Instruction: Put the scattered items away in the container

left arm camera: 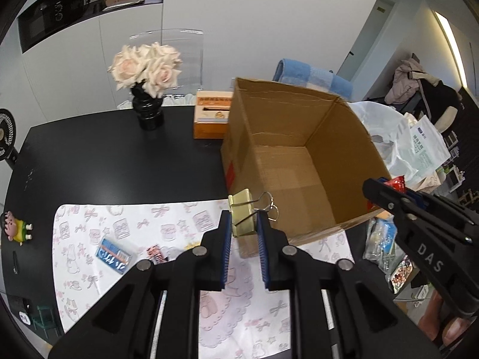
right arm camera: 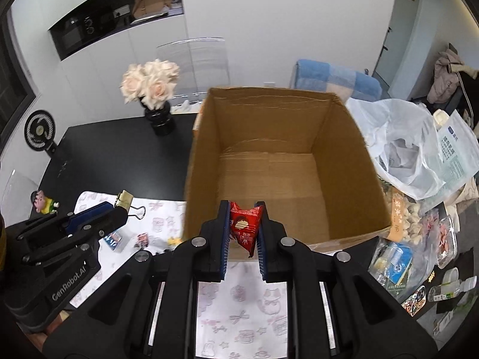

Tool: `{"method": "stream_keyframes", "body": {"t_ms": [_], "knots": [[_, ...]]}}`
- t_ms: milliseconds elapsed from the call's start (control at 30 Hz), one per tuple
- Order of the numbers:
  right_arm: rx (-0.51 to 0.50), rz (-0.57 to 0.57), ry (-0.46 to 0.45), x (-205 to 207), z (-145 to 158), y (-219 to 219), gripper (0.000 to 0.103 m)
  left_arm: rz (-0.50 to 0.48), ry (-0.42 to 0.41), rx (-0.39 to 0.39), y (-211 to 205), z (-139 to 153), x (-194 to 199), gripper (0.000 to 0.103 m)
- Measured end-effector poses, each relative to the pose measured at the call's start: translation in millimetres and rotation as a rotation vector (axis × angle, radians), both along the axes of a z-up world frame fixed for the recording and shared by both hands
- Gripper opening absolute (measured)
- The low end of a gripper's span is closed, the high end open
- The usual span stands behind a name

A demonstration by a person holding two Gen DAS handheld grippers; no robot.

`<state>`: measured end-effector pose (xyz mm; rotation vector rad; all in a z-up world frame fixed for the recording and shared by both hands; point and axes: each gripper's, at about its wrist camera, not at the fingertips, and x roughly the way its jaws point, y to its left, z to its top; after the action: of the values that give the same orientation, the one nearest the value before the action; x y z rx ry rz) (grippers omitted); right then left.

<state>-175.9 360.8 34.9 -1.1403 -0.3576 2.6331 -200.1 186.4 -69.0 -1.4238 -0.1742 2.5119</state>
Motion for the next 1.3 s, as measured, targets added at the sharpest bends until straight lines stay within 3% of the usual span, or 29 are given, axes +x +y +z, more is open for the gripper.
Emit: {"method": "stream_keyframes", "body": {"t_ms": [233,267,600,933,1300], "knots": [[0.008,-0.036,0.012,-20,14,47,0.016,-0.033,-0.017,0.0,53,-3,-31,0.017],[0.049,0.038,0.036,-24,16,54,0.016,-0.036,-0.023,0.002,59,-4,-36,0.017],[0.043,-0.023,0.013,-55,15,116,0.016,-0.067,-0.051,-0.011,109,-30,-72,0.017],[0.02,-0.052,-0.043,-76,-7,149,0.017,-0.094,-0.08,-0.019,132,-63,-85,0.017],[0.006,-0.071,-0.065,-81,-23,168,0.017,-0.102,-0.092,-0.044,139,-78,-86,0.017]]}}
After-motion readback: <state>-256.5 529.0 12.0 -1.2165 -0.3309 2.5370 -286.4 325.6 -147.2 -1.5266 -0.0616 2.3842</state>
